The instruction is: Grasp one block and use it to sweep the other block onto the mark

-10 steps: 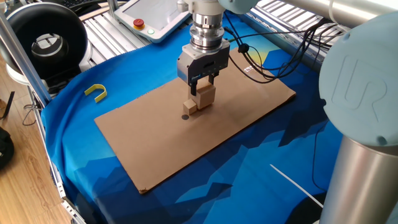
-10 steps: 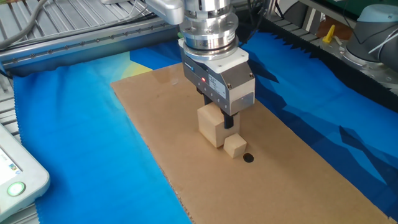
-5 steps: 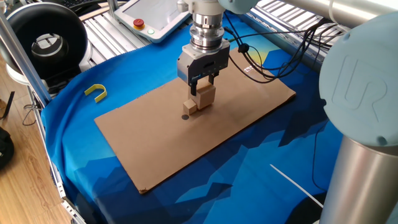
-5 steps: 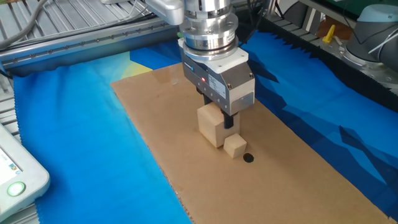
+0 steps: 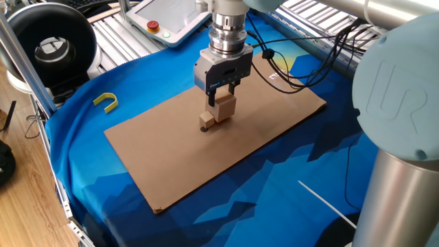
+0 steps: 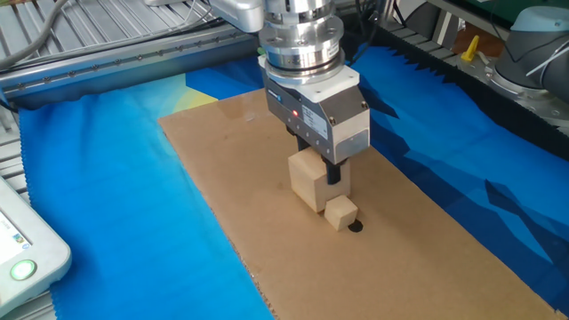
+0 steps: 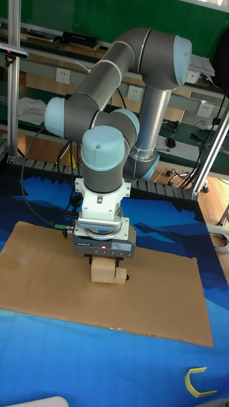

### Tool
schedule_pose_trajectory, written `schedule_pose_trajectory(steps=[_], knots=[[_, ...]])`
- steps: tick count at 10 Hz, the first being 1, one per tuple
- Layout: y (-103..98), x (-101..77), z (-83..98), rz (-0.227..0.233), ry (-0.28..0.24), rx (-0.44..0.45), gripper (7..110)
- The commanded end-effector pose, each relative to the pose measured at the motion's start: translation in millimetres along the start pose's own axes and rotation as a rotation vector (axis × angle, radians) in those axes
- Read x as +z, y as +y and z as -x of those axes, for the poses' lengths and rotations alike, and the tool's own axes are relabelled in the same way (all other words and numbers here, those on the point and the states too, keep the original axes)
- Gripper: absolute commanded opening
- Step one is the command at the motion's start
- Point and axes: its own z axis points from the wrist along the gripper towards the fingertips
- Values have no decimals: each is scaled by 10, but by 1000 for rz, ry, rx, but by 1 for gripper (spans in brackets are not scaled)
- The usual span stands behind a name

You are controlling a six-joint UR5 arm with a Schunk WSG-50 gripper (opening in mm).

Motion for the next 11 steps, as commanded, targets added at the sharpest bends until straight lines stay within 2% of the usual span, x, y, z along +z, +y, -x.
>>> schedule_pose_trajectory(steps=[1, 2, 3, 5, 11], knots=[[-84, 2, 19, -27, -2, -8, 7], [-185, -3, 34, -68, -8, -24, 7], [-173, -3, 33, -63, -7, -23, 7], [-72, -5, 23, -26, -5, -13, 7], [104, -25, -16, 36, 10, 10, 7]])
